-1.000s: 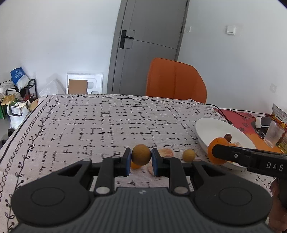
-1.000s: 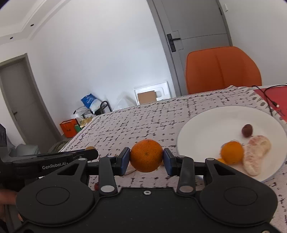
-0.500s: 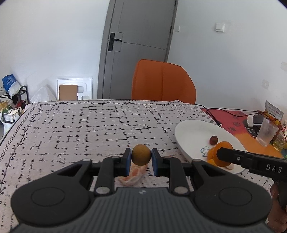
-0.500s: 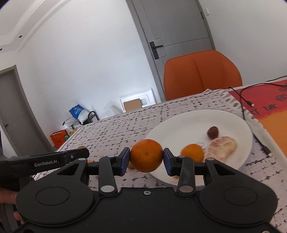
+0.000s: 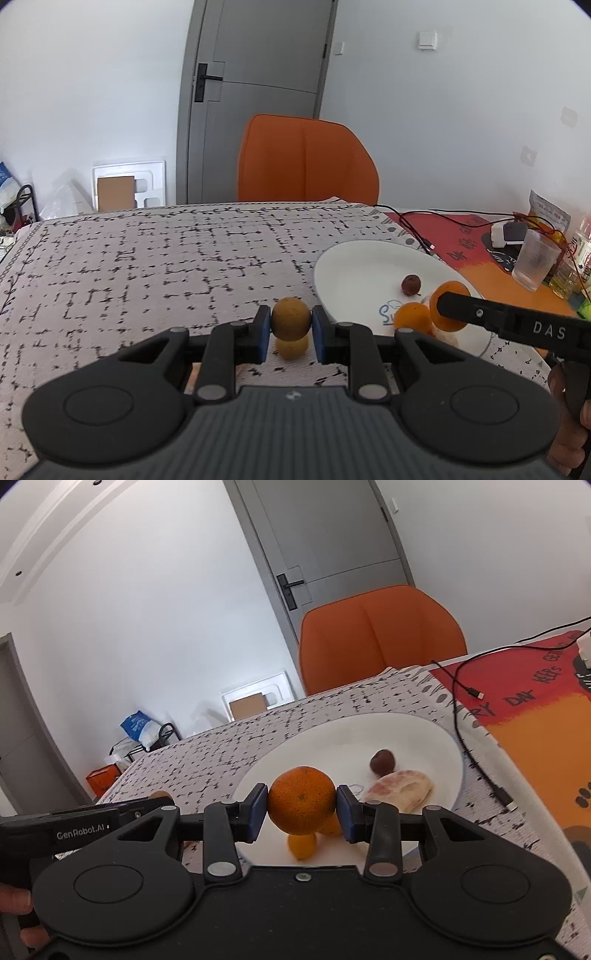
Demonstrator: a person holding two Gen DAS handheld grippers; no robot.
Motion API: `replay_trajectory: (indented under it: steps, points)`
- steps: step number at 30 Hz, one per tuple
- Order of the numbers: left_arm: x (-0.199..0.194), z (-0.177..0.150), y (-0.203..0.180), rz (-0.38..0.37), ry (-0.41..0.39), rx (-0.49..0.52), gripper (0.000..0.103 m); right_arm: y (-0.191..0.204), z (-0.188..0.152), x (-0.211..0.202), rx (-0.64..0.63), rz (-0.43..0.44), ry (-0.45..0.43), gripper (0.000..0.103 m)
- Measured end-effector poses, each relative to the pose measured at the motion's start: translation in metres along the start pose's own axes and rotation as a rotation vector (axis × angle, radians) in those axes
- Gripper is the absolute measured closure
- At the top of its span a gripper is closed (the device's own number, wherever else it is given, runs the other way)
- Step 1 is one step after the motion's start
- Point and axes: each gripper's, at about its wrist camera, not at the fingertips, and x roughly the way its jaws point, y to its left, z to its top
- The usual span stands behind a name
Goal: Organize fruits
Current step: 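Carry the orange and yellow fruit over the white plate and open both grippers, then withdraw both grippers from the plate toward the remaining fruits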
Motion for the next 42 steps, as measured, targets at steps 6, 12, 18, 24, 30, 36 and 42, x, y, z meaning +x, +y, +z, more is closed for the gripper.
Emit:
replay_trajectory:
  steps: [6, 12, 18, 24, 30, 36, 42]
  points:
    - [0.013, 0.005, -0.011, -0.011, 0.01, 0.012, 0.081, -0.012, 0.007, 0.006, 0.007, -0.016, -0.003, 0.065]
    - [0.028, 0.009, -0.021, -0.027, 0.026, 0.026, 0.081, -0.022, 0.014, 0.017, 0.02, -0.028, 0.004, 0.065]
    - [0.045, 0.012, -0.027, -0.039, 0.047, 0.027, 0.081, -0.021, 0.021, 0.026, -0.006, -0.031, -0.001, 0.064]
    - [0.058, 0.012, -0.037, -0.041, 0.076, 0.05, 0.081, -0.024, 0.023, 0.021, 0.006, -0.002, -0.021, 0.059]
    - [0.056, 0.015, -0.043, -0.031, 0.062, 0.064, 0.077, -0.031, 0.022, 0.013, 0.027, -0.025, -0.021, 0.053]
    - [0.05, 0.016, -0.041, -0.018, 0.064, 0.066, 0.072, -0.03, 0.02, 0.003, 0.029, -0.036, -0.036, 0.04]
    - [0.037, 0.017, -0.029, 0.02, 0.038, 0.047, 0.037, -0.026, 0.016, -0.004, 0.031, -0.051, -0.051, 0.025]
